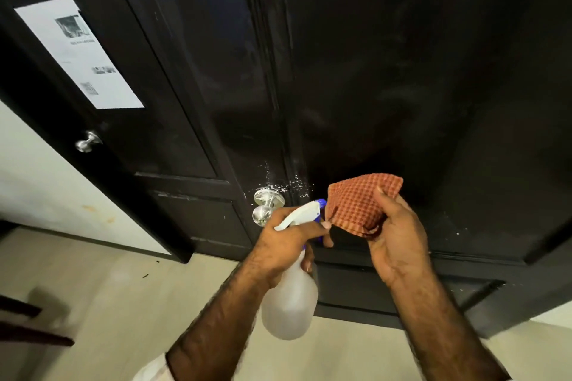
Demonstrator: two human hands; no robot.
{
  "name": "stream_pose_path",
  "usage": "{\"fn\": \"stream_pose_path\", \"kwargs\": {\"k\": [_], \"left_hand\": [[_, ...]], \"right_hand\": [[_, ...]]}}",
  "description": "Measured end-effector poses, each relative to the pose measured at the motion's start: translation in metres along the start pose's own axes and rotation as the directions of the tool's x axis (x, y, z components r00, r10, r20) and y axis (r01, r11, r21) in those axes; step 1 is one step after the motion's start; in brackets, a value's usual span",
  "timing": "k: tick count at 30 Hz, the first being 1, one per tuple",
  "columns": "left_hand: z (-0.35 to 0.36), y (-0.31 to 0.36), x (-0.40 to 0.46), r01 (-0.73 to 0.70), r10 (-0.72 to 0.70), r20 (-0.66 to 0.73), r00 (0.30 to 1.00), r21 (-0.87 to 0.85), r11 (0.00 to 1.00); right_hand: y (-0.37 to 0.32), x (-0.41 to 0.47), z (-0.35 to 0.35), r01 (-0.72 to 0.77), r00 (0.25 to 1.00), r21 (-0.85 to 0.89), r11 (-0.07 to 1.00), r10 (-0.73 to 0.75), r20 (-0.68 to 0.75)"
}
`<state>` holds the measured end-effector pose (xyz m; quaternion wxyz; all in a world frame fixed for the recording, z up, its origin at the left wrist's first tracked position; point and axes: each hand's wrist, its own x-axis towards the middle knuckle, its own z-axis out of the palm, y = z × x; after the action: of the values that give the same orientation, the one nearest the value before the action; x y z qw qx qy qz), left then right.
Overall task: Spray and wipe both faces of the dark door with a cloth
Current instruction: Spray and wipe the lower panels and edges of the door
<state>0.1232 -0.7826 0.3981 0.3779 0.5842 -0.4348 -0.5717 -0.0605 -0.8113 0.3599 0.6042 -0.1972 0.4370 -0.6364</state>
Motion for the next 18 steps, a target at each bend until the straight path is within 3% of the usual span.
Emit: {"fn": "stream_pose_path", "kwargs": {"k": [2,3,5,7,8,12,16,18], "left_hand": [[-0.017,0.011,-0.001,-0.033,0.031,-0.034,0.999,-0.052,0.998],[-0.027,0.016,-0.001,-0.048,0.044,-0.061,0.997,-0.063,0.997],[-0.052,0.027,0.004,-0.088,0.081,-0.081,0.993,-0.083,0.993],[-0.08,0.037,0.012,-0.133,0.126,-0.087,0.988,-0.075,0.988],[-0.093,0.042,0.016,-0.157,0.151,-0.098,0.984,-0.063,0.986],[-0.152,0.057,0.039,-0.243,0.242,-0.015,0.97,-0.005,0.97],[-0.202,0.065,0.058,-0.242,0.241,0.016,0.97,0.042,0.969],[-0.22,0.068,0.065,-0.227,0.226,0.012,0.974,0.041,0.973]], "right_hand": [[0.001,-0.002,0.015,0.208,0.975,-0.095,0.974,-0.213,-0.054],[0.001,-0.002,0.022,0.339,0.928,-0.185,0.922,-0.36,-0.095],[0.003,0.0,0.039,0.569,0.758,-0.345,0.746,-0.639,-0.132],[0.012,0.007,0.056,0.683,0.597,-0.45,0.576,-0.795,-0.111],[0.019,0.012,0.064,0.689,0.557,-0.5,0.524,-0.825,-0.097],[0.075,0.037,0.105,0.634,0.522,-0.635,0.441,-0.85,-0.069],[0.133,0.048,0.146,0.642,0.412,-0.725,0.25,-0.91,0.051],[0.146,0.05,0.159,0.605,0.393,-0.765,0.219,-0.918,0.048]]}}
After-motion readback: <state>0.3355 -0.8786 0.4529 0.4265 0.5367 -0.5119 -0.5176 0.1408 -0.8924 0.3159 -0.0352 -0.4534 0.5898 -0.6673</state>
